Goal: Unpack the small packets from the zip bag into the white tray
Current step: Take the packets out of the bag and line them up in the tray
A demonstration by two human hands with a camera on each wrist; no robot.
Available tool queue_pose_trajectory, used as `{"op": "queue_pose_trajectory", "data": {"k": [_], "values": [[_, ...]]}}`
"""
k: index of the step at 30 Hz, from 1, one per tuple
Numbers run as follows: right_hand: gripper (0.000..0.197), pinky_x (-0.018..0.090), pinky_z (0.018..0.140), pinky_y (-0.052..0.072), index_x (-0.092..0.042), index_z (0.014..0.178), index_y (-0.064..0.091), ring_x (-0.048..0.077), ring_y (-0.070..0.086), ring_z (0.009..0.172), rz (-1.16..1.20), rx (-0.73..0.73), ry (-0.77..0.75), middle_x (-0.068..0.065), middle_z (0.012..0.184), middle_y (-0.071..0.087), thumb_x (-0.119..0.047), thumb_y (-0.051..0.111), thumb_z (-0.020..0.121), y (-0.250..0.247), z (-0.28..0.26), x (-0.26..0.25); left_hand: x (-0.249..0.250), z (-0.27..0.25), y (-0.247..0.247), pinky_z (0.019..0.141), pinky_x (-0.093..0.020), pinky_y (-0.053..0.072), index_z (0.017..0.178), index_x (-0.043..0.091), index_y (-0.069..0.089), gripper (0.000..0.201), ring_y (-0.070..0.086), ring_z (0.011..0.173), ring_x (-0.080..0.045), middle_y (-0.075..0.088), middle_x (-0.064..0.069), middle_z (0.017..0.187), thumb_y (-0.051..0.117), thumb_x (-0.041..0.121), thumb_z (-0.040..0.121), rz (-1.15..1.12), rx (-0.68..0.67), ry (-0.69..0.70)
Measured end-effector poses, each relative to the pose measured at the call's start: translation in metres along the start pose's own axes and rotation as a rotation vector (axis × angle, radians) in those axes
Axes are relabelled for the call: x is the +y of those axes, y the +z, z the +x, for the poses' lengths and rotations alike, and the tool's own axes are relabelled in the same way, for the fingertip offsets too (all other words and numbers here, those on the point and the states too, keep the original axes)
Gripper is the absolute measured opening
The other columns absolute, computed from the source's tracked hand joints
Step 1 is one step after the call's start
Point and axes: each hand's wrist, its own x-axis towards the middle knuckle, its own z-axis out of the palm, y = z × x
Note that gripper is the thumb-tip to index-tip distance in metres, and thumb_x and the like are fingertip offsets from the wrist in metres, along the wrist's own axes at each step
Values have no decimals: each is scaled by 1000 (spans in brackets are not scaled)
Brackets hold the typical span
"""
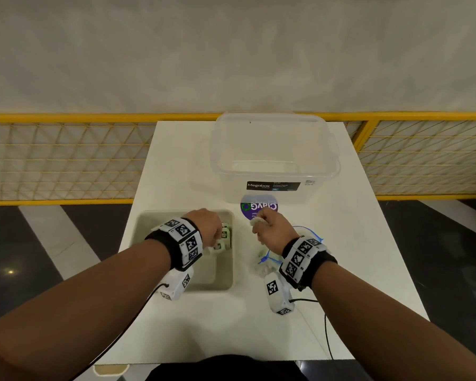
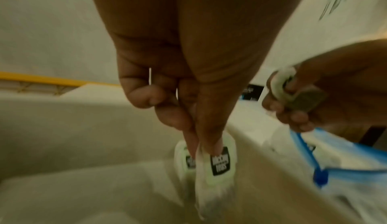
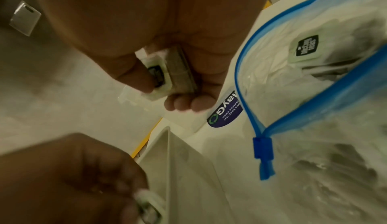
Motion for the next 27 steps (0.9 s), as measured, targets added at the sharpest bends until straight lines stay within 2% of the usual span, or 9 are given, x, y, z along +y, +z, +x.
{"op": "queue_pose_trajectory", "data": {"k": [2, 4, 6, 10, 15, 19, 23, 25, 27], "values": [[8, 45, 73, 55, -19, 79, 54, 24, 64, 71, 23, -21, -5, 4, 76, 63, -17, 56, 87, 4, 0, 3, -1, 16, 18, 89, -29, 50, 101, 19, 74, 19, 66, 96, -20, 71, 2, 104, 69, 16, 83, 35, -125, 35], [12, 47, 78, 57, -27, 77, 59, 26, 67, 81, 18, -17, -33, -2, 81, 67, -21, 61, 87, 6, -1, 6, -4, 33, 30, 88, -29, 52, 99, 19, 75, 20, 67, 92, -21, 72, 0, 100, 68, 14, 81, 38, -146, 33], [11, 46, 76, 58, -29, 78, 63, 28, 68, 83, 54, 5, -18, -2, 83, 71, -24, 65, 86, 7, -3, 7, -7, 47, 36, 84, -31, 54, 92, 19, 75, 17, 66, 81, -22, 73, -1, 93, 66, 16, 78, 14, -102, -7], [8, 38, 59, 57, -14, 86, 68, 29, 69, 72, 181, 44, 44, 14, 81, 74, -21, 67, 88, 10, -8, 9, -9, 63, 38, 71, -31, 52, 89, 19, 73, 13, 64, 74, -27, 71, -3, 87, 67, 22, 77, 33, 39, -50], [8, 39, 66, 60, 0, 91, 64, 29, 70, 71, 245, 20, 63, 26, 90, 70, -8, 62, 91, 15, -11, 9, -7, 60, 41, 70, -29, 49, 92, 16, 71, 14, 65, 79, -28, 70, -6, 90, 61, 24, 85, 18, 95, -40], [12, 41, 64, 59, -11, 81, 59, 30, 73, 77, 259, 27, 80, 19, 88, 69, -9, 61, 92, 19, -10, 6, -7, 43, 24, 70, -29, 47, 94, 24, 70, 20, 63, 81, -26, 69, -3, 90, 53, 33, 90, -118, 194, 43], [11, 40, 65, 60, -3, 92, 63, 23, 73, 79, 224, 46, 71, 18, 93, 71, -13, 61, 93, 21, -5, 0, -1, 15, 7, 69, -28, 49, 84, 24, 69, 30, 61, 71, -14, 67, 5, 74, 52, 47, 93, -461, 441, 173], [14, 40, 68, 61, -2, 95, 65, 23, 73, 79, 224, 46, 55, 17, 92, 72, -15, 60, 93, 23, -3, -5, 2, 5, 1, 70, -24, 49, 90, 29, 70, 20, 58, 68, -5, 68, 9, 79, 61, 47, 87, -522, 435, 227], [9, 43, 72, 61, -7, 91, 67, 25, 72, 77, 207, 47, 40, 15, 87, 73, -14, 62, 92, 25, -2, -8, 2, 1, -3, 76, -26, 50, 98, 28, 70, 16, 57, 70, -4, 70, 10, 87, 66, 38, 86, -442, 433, 254]]}}
